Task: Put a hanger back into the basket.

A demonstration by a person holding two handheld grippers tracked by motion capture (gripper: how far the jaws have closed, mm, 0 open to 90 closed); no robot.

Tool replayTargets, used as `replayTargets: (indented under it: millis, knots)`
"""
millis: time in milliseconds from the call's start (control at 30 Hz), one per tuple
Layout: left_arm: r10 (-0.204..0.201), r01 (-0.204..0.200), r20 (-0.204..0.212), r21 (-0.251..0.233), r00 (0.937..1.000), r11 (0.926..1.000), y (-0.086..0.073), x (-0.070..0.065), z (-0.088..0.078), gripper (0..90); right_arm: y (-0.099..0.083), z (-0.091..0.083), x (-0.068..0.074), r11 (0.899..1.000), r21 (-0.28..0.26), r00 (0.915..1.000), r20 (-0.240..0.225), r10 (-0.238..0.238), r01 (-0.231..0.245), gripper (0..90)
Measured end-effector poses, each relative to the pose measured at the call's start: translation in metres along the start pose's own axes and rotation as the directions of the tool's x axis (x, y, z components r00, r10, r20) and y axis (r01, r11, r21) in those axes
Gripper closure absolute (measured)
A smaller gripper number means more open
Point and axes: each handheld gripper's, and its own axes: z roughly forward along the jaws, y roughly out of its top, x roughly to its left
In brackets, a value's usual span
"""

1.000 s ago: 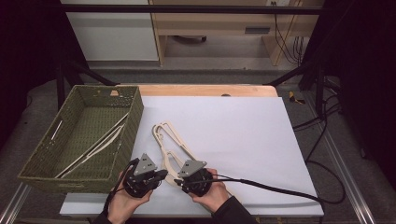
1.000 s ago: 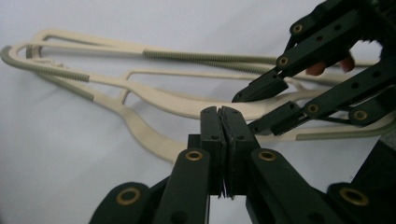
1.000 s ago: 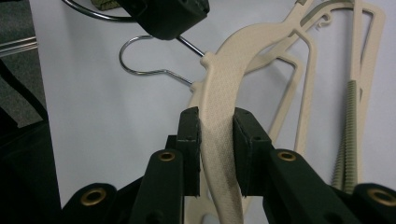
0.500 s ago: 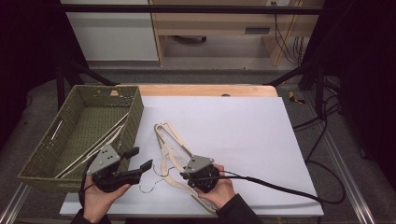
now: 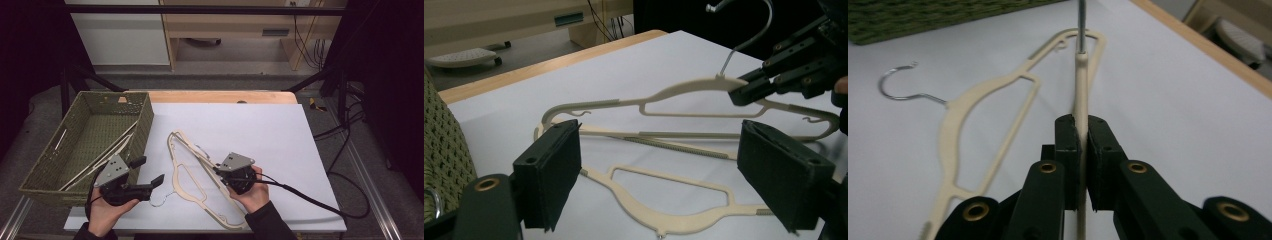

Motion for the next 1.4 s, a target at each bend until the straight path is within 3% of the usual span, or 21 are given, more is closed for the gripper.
replayTargets:
  millis: [233,333,433,533,633,867,1000,1100,1167,1233,1333,1367,1400]
  knots:
    - [-0.004,0.004,-0.006,0.022,1.0000,0.9997,-0.002,0.000,0.004,12.5,-0.010,-0.013,-0.027,0.997,-0.011,0.9974,0.010,0.071,-0.071,86.5]
    - [-0.011,0.011,-0.004,0.032,0.9999,0.9994,-0.002,-0.001,0.008,11.8,-0.010,-0.021,-0.032,0.997,-0.019,0.9973,-0.003,0.073,-0.073,86.5]
    - [0.000,0.000,0.009,0.034,1.0000,0.9994,0.002,-0.004,0.012,11.2,-0.008,-0.030,-0.032,0.996,-0.048,0.9951,-0.061,0.078,-0.081,86.5]
    - [0.013,-0.014,0.037,0.031,0.9992,0.9994,0.007,-0.007,0.017,10.4,-0.006,-0.036,-0.031,0.993,-0.069,0.9859,-0.144,0.086,-0.097,86.5]
    - [0.031,-0.033,0.063,0.043,0.9975,0.9985,0.012,-0.010,0.024,10.5,-0.002,-0.040,-0.024,0.994,-0.081,0.9773,-0.204,0.058,-0.076,86.5]
    - [0.092,-0.103,0.147,0.067,0.9849,0.9924,0.024,-0.024,0.047,13.2,0.004,-0.041,-0.010,0.995,-0.092,0.9518,-0.307,0.008,-0.038,86.5]
    - [0.125,-0.144,0.181,0.099,0.9755,0.9845,0.023,-0.030,0.060,19.5,0.005,-0.039,-0.005,0.996,-0.082,0.9415,-0.337,-0.010,-0.019,86.5]
    - [0.161,-0.188,0.197,0.130,0.9670,0.9735,0.018,-0.034,0.068,28.2,0.005,-0.037,-0.003,0.997,-0.073,0.9347,-0.355,-0.020,-0.007,86.5]
    - [0.160,-0.196,0.224,0.149,0.9613,0.9692,0.016,-0.034,0.071,38.3,0.005,-0.036,-0.002,0.998,-0.069,0.9309,-0.364,-0.024,-0.001,86.6]
    - [0.163,-0.203,0.232,0.158,0.9589,0.9663,0.013,-0.034,0.074,42.9,0.005,-0.035,0.000,0.998,-0.067,0.9275,-0.373,-0.028,0.004,86.5]
    - [0.175,-0.227,0.264,0.178,0.9484,0.9576,0.011,-0.036,0.076,53.4,0.007,-0.035,0.004,0.998,-0.064,0.9192,-0.392,-0.038,0.013,86.5]
    - [0.170,-0.226,0.279,0.182,0.9452,0.9569,0.011,-0.036,0.075,61.0,0.007,-0.034,0.004,0.998,-0.063,0.9167,-0.397,-0.043,0.019,86.5]
    - [0.172,-0.228,0.278,0.182,0.9451,0.9567,0.011,-0.037,0.075,63.3,0.007,-0.034,0.004,0.998,-0.063,0.9159,-0.399,-0.043,0.019,86.5]
